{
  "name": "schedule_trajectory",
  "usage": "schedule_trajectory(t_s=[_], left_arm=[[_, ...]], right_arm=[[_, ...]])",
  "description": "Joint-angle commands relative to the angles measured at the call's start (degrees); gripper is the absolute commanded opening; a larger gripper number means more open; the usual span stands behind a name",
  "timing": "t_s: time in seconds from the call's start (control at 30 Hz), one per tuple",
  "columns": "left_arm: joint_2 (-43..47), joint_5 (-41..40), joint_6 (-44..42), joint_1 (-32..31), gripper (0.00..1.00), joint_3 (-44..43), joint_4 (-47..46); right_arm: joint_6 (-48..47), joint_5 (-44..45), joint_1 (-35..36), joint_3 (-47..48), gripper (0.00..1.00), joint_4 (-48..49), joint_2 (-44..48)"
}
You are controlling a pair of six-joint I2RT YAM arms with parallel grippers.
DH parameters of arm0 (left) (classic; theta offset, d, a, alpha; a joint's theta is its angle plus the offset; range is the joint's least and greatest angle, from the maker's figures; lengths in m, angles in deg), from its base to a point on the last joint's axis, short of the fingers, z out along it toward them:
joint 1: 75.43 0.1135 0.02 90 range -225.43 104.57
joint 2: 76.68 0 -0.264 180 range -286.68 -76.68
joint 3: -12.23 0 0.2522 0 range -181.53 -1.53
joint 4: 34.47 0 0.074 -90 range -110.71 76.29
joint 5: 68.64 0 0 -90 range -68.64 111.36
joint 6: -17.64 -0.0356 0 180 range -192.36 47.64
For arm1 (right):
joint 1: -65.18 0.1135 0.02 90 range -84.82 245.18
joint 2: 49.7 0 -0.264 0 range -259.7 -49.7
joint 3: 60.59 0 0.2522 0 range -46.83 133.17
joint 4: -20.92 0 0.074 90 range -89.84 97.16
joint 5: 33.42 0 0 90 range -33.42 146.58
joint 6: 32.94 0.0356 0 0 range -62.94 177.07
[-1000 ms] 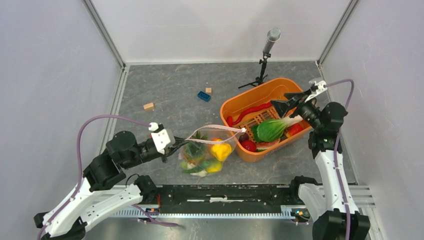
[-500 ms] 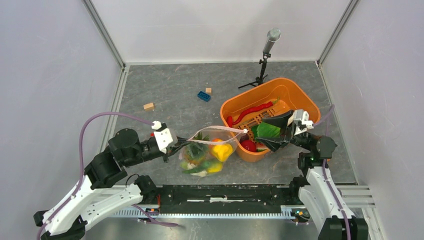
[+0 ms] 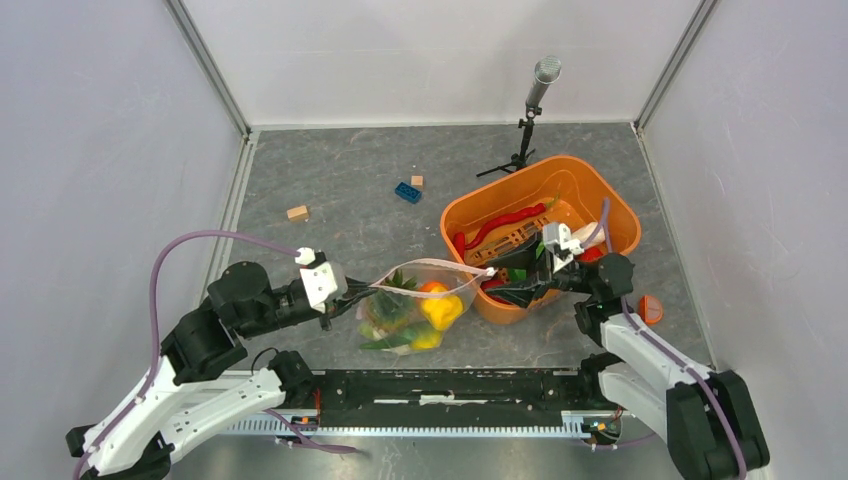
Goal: Place the food in the zip-top bag and seal the zipper
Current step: Zip the zipper food storage bag at the center of the board.
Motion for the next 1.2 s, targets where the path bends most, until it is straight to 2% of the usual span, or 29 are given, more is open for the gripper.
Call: schedule_trajectory(t_s=[0.0, 0.1, 0.27, 0.37, 0.47, 0.57, 0.77, 0.9, 1.03, 1.17], left_arm=[[0.1, 1.5, -1.7, 0.0, 0.02, -2.8, -1.7], [0.3, 1.3, -1.6, 0.0, 0.02, -2.7, -1.5], [0.8, 0.8, -1.5, 0.0, 0.02, -2.3, -1.6], [0.8, 0.7, -1.5, 0.0, 0.02, -2.5, -1.6], [0.8, 0.5, -1.5, 0.0, 0.02, -2.4, -1.8], [0.9, 0.2, -1.5, 0.0, 0.02, -2.4, -1.8], [0.9, 0.2, -1.5, 0.0, 0.02, -2.2, -1.9], [0.8, -0.2, -1.8, 0.0, 0.02, -2.4, -2.0], [0.8, -0.3, -1.7, 0.0, 0.02, -2.4, -2.0], [1.0, -0.5, -1.5, 0.0, 0.02, -2.1, -1.9]], right_arm=[[4.5, 0.8, 2.5, 2.5, 0.59, 11.8, -4.0], [13.4, 1.8, 2.6, 0.1, 0.58, 26.8, -6.3], [18.7, 1.7, 3.1, 0.0, 0.45, 35.5, -10.4], [23.2, 0.6, 3.1, -0.5, 0.46, 42.2, -12.3], [22.3, 0.8, 3.1, -0.8, 0.51, 40.3, -12.6], [17.9, 1.6, 3.1, -1.0, 0.51, 34.7, -11.3], [2.5, 3.5, 4.1, -0.1, 0.41, 12.6, -6.1], [-4.7, 4.9, 5.7, 0.2, 0.43, 2.6, -4.4], [-3.7, 6.3, 6.4, -0.6, 0.38, 4.9, -4.6], [2.6, 6.6, 6.7, -2.0, 0.29, 15.0, -6.3]])
